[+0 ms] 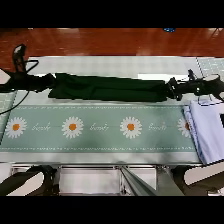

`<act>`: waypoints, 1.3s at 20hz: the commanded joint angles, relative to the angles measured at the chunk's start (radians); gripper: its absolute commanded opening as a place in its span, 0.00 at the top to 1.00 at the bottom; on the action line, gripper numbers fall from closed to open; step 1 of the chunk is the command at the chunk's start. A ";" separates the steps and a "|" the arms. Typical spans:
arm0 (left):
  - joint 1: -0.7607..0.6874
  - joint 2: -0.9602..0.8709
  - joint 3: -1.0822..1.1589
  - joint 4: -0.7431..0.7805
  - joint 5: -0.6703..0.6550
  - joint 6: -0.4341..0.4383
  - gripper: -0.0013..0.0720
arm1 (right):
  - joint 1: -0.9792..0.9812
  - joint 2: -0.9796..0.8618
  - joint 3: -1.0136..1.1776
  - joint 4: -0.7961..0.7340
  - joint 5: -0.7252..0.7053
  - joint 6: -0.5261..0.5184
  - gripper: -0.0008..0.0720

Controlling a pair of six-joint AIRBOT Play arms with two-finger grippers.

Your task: Fold the shirts.

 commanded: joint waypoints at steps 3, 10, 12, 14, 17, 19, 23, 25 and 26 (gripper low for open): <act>-0.084 -0.059 -0.024 -0.024 0.046 0.003 0.57 | 0.066 0.007 0.111 -0.007 0.051 -0.024 0.95; -0.151 -0.107 -0.011 -0.196 0.045 0.069 0.96 | 0.023 0.467 -0.038 -0.278 0.196 -0.024 0.96; -0.234 -0.154 0.019 -0.198 0.046 0.067 0.96 | 0.003 0.649 -0.129 -0.277 0.219 -0.037 0.96; -0.337 -0.233 0.082 -0.198 0.046 0.063 0.96 | -0.007 0.821 -0.194 -0.274 0.249 -0.028 0.96; -0.502 -0.380 0.230 -0.205 0.025 0.018 0.96 | -0.005 1.014 -0.244 -0.262 0.297 0.045 0.96; -0.619 -0.494 0.360 -0.233 -0.006 0.014 0.96 | -0.004 1.086 -0.255 -0.214 0.315 0.068 0.96; -0.797 -0.732 0.641 -0.241 -0.119 -0.025 0.96 | -0.004 1.152 -0.255 -0.150 0.325 0.078 0.96; -0.867 -0.829 0.748 -0.275 -0.177 -0.024 0.96 | -0.004 1.151 -0.255 -0.140 0.323 0.078 0.95; -0.895 -0.865 0.782 -0.299 -0.193 -0.024 0.96 | -0.005 1.151 -0.255 -0.141 0.318 0.077 0.96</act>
